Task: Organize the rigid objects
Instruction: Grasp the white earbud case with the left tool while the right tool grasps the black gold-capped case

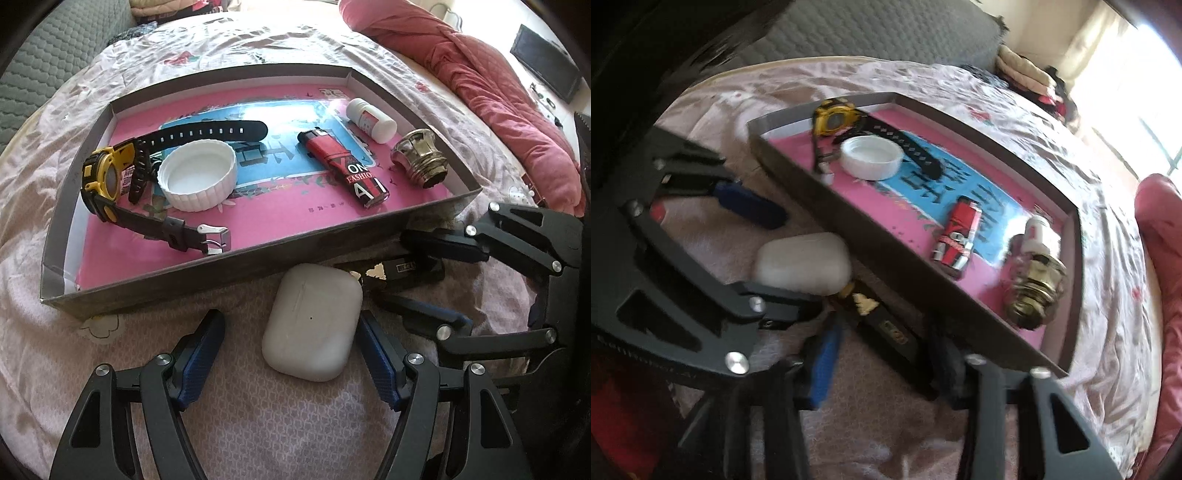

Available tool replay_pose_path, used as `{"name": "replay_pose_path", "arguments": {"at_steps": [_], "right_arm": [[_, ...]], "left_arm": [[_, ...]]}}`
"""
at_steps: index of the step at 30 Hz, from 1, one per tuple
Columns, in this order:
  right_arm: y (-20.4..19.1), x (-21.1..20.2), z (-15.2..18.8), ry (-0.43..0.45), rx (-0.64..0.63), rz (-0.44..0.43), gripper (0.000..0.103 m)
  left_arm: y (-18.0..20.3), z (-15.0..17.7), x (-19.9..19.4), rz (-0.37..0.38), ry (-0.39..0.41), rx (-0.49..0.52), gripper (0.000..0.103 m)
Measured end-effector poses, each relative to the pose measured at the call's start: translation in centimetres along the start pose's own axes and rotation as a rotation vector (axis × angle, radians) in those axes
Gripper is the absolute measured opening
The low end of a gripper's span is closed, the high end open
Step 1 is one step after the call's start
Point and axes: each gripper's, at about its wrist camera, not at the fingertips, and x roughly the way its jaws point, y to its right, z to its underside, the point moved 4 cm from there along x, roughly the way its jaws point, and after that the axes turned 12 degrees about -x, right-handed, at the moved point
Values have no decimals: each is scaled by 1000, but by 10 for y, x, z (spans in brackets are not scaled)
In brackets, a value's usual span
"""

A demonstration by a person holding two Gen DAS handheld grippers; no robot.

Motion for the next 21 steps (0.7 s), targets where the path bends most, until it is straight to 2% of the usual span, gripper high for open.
{"name": "replay_pose_path", "arguments": {"at_steps": [4, 10, 14, 17, 19, 21], "right_arm": [[4, -2, 3, -6, 36, -20, 35], [11, -8, 5, 14, 122, -111, 29], [5, -1, -1, 16, 61, -101, 32], [-6, 12, -4, -12, -50, -65, 38], [-13, 16, -7, -6, -126, -36, 37], [-11, 18, -10, -4, -109, -49, 36]], "left_arm": [[0, -2, 1, 11, -3, -3, 74], [-4, -3, -1, 36, -18, -22, 73], [-4, -3, 1, 35, -27, -19, 72], [-3, -3, 3, 21, -28, -2, 72], [-1, -3, 4, 16, -29, 1, 72], [0, -3, 5, 10, -25, 4, 72]]}}
